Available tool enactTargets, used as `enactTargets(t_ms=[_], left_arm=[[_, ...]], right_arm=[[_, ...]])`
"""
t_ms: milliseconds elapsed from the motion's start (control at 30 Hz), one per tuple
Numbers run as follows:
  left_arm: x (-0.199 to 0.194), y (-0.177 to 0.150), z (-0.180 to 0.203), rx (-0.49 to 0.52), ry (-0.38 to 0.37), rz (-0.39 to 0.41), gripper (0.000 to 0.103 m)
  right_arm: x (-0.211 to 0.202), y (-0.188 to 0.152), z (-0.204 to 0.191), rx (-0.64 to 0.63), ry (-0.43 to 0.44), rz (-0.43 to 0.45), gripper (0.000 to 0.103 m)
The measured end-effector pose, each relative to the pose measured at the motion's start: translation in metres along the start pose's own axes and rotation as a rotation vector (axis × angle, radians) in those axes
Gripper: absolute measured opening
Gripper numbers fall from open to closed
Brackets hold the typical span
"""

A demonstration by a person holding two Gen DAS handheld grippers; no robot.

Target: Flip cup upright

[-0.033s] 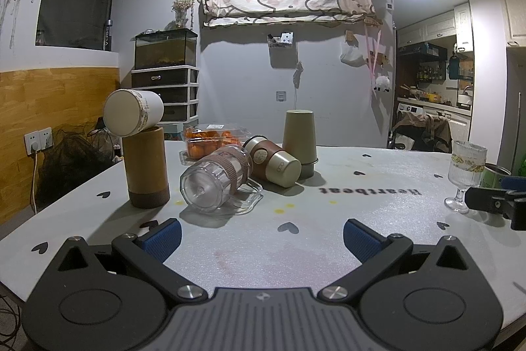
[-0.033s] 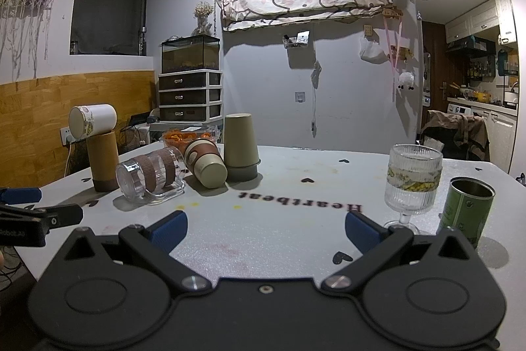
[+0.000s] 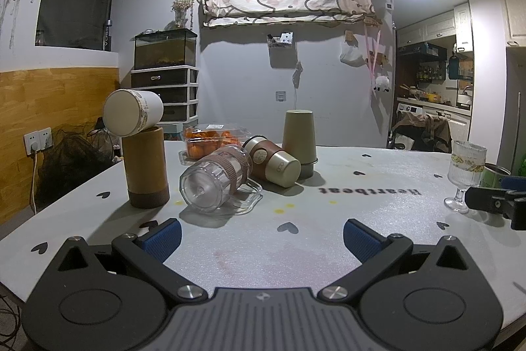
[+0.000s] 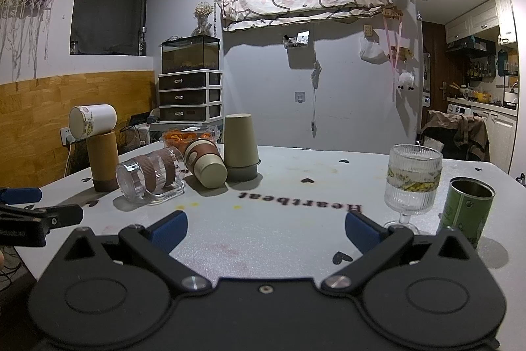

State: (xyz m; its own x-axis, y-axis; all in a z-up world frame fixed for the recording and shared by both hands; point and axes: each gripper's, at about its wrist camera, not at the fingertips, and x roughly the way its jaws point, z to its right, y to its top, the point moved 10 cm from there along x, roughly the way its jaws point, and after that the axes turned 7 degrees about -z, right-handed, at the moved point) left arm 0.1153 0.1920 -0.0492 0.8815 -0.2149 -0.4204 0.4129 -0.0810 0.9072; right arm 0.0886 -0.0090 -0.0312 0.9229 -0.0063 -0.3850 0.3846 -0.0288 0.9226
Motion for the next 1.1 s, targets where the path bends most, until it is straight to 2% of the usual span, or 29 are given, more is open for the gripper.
enactTargets(t_ms=[300,567,733,1000,1100], left_arm=[[0.001,0.006,0.006,0.01,-0.005,0.031,0.103],[0.019,0.039,0.009,-0.009,-0.012,0.067,0.103],[0.045,0.071,0.014,-0.075,0.01,0.066,0.103],[0.12,0.111,0.024,-0.278,-0.032,-0.058,0.103],[0.152,0.118,0.032,-0.306,-0.009,-0.09,0.102]], right_arm=[[-0.01,0.0,0.001,0.005,-0.003,0.015,0.103],[-0.023,0.001,-0.004,0.003,0.006,0.042,0.103],[-0.029,-0.001,-0.002,0.009,0.013,0.057,0.103],[-0.033,-0.007,0.008,0.039,0.014,0.055,0.103],[-0.035,-0.01,0.011,0.041,0.008,0.05,0.103]])
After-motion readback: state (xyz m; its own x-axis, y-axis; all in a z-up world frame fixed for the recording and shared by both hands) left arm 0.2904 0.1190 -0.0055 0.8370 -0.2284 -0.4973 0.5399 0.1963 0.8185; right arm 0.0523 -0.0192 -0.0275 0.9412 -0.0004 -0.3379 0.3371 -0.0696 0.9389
